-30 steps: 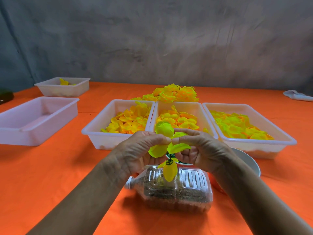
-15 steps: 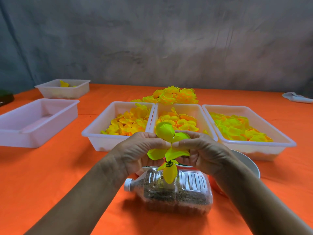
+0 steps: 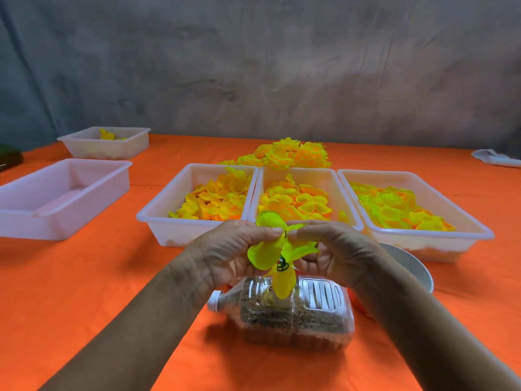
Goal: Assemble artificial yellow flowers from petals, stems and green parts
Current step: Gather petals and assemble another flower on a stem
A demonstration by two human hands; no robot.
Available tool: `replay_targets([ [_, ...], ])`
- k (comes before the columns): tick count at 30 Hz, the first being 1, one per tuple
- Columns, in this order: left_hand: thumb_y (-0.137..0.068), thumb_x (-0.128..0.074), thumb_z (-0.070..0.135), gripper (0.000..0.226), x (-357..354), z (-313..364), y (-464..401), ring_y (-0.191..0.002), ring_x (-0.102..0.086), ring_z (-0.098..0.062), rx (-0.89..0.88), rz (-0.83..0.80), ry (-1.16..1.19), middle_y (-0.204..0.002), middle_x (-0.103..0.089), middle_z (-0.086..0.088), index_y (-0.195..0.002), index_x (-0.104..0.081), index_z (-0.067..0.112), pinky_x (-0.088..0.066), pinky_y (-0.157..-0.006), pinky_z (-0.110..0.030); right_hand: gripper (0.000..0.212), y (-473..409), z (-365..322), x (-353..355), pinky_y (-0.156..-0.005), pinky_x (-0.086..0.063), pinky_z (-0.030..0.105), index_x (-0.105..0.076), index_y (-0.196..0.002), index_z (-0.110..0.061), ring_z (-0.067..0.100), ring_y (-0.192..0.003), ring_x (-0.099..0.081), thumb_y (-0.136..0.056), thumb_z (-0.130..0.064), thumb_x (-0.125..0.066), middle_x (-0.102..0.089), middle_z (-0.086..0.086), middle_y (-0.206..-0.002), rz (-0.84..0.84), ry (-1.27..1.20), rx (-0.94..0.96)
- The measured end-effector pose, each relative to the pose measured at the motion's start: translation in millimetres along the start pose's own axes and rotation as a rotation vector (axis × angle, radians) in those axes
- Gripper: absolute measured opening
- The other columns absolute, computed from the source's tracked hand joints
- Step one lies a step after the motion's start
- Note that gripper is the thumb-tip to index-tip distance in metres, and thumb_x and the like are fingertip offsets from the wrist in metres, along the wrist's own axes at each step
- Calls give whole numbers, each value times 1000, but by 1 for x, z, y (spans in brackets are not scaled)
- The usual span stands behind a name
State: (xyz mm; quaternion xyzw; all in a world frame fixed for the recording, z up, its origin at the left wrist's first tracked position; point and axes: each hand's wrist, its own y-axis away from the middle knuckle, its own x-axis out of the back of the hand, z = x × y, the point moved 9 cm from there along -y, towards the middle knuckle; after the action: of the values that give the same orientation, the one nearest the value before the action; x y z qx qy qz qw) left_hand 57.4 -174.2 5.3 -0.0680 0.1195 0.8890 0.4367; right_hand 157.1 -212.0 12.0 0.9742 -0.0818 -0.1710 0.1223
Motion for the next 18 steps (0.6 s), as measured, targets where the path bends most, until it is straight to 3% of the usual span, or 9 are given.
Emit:
replay_targets([
  [2,-60,-76,12,34,5,6,-5,-76,-70,-20,2,50,-39,-89,-74,-11,-93,-71,8,-59,-71,-36,20,0,-2,1,-43,-50,22,-65,-90,-5,21,-50,-66,-77,9,-61,-68,14,-65,5,29,15],
  [6,-65,-67,10,25,8,6,-5,-59,-69,-17,46,115,-58,-71,-72,-8,-90,-66,6,-58,-54,-31,23,0,0,4,-47,-54,25,-65,-92,-6,22,-53,-67,-75,10,-64,-69,14,-67,22,125,47],
  [11,-78,-65,3,29,11,1,-4,-61,-68,-18,71,162,-85,-76,-71,-10,-107,-63,0,-57,-59,-32,26,0,1,7,-53,-55,28,-65,-94,-5,24,-55,-67,-73,10,-67,-69,16,-67,49,183,57],
  [18,-80,-65,2,32,15,-2,-6,-61,-67,-18,78,183,-119,-78,-70,-11,-111,-62,0,-56,-55,-28,31,2,-2,8,-55,-56,29,-64,-98,-6,24,-58,-67,-71,9,-69,-69,16,-72,87,262,75],
])
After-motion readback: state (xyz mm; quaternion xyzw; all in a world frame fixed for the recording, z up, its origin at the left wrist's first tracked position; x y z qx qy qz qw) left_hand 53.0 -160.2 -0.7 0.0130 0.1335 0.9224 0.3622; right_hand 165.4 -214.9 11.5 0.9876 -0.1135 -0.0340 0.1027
